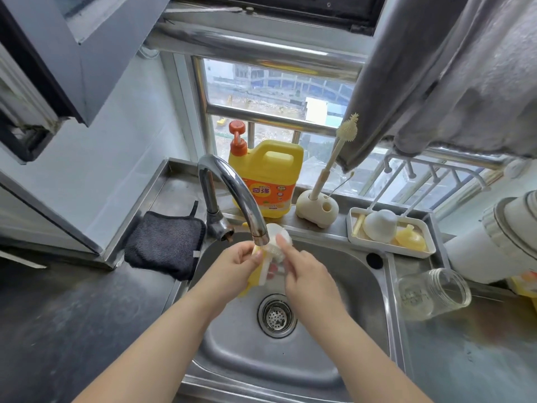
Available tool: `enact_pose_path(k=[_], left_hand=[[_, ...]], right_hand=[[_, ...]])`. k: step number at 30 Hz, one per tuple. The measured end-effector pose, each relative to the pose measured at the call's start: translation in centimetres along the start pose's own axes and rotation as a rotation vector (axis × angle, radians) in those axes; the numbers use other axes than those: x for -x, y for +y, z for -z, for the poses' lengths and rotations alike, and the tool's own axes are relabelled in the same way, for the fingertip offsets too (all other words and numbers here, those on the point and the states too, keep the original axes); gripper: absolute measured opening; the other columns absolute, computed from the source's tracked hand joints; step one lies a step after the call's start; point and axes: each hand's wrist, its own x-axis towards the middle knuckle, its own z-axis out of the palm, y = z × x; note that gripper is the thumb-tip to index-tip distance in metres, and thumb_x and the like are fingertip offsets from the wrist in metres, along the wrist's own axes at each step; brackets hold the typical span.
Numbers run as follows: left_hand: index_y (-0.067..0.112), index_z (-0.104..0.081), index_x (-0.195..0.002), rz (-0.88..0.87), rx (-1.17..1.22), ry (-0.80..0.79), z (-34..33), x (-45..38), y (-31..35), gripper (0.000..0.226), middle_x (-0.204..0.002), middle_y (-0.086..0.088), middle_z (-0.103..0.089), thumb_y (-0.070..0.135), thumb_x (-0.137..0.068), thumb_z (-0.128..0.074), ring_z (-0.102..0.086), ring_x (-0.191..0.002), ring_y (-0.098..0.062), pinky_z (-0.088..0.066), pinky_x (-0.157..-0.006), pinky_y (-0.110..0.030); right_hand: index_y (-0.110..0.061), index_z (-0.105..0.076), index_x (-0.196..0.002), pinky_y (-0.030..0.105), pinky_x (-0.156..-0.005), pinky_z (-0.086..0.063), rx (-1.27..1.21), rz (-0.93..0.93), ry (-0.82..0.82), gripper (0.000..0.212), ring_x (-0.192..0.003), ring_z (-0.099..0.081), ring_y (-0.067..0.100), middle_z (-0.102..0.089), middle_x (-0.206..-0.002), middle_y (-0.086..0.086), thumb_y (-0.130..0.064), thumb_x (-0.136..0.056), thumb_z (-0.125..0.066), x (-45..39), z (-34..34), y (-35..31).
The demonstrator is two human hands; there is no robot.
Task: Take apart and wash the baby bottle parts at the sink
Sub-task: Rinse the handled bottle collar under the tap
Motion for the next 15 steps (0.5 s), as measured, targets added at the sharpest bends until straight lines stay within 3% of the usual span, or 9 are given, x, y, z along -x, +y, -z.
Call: enact_pose_path(k=[4, 6, 9, 11, 13, 15], left_hand=[[0.02, -0.069, -0.095, 0.119, 0.045, -0.006, 0.3, -0.2, -0.2, 0.021, -0.075, 0.002, -0.07, 0.014, -0.098, -0.05, -0.059, -0.062, -0.01, -0.042, -0.055, -0.021], [0.014, -0.067, -0.106, 0.166, 0.164, -0.099, 0.3, -0.2, -0.3, 0.019, -0.091, -0.007, -0.072, 0.009, -0.092, -0.056, -0.062, -0.073, -0.017, -0.048, -0.065, -0.025], [0.009, -0.056, -0.12, 0.114, 0.223, -0.179, 0.6, -0.2, -0.3, 0.048, -0.104, -0.017, -0.067, 0.001, -0.072, -0.061, -0.059, -0.091, -0.027, -0.043, -0.09, -0.041], [0.007, -0.053, -0.124, 0.083, 0.23, -0.175, 1.0, -0.4, -0.4, 0.054, -0.108, -0.026, -0.063, 0.002, -0.071, -0.063, -0.056, -0.098, -0.031, -0.041, -0.097, -0.048], [0.008, -0.058, -0.119, 0.073, 0.202, -0.141, 1.0, -0.3, -0.6, 0.046, -0.108, -0.029, -0.065, 0.002, -0.074, -0.066, -0.06, -0.096, -0.031, -0.048, -0.092, -0.043], [0.007, -0.064, -0.111, 0.059, 0.194, -0.077, 1.2, -0.3, -0.8, 0.029, -0.101, -0.022, -0.07, -0.001, -0.083, -0.066, -0.065, -0.087, -0.026, -0.054, -0.075, -0.031]], right_hand=[[-0.05, -0.02, -0.144, 0.035, -0.074, -0.041, 0.067, 0.047, -0.04, 0.054, -0.096, -0.054, 0.025, -0.046, -0.099, -0.004, -0.022, -0.1, -0.034, 2.5, -1.1, -0.4], [-0.051, -0.02, -0.144, 0.034, -0.073, -0.04, 0.075, 0.01, -0.016, 0.055, -0.096, -0.055, 0.025, -0.044, -0.096, -0.006, -0.021, -0.099, -0.034, 1.1, -0.7, -0.2], [-0.05, -0.023, -0.144, 0.034, -0.077, -0.043, 0.049, -0.022, -0.004, 0.054, -0.098, -0.056, 0.028, -0.053, -0.104, -0.001, -0.022, -0.099, -0.034, -0.7, 0.1, -0.3], [-0.051, -0.022, -0.144, 0.035, -0.078, -0.045, 0.051, -0.006, -0.001, 0.057, -0.097, -0.056, 0.028, -0.053, -0.105, 0.0, -0.02, -0.098, -0.035, -0.7, 0.1, -0.7], [-0.051, -0.021, -0.144, 0.036, -0.076, -0.046, 0.035, -0.009, -0.003, 0.06, -0.094, -0.056, 0.026, -0.052, -0.102, -0.001, -0.017, -0.097, -0.037, -0.2, -0.2, -0.8], [-0.051, -0.02, -0.144, 0.037, -0.073, -0.046, 0.031, 0.006, 0.002, 0.058, -0.09, -0.056, 0.027, -0.048, -0.096, -0.001, -0.019, -0.098, -0.036, 0.5, -0.7, -0.5]])
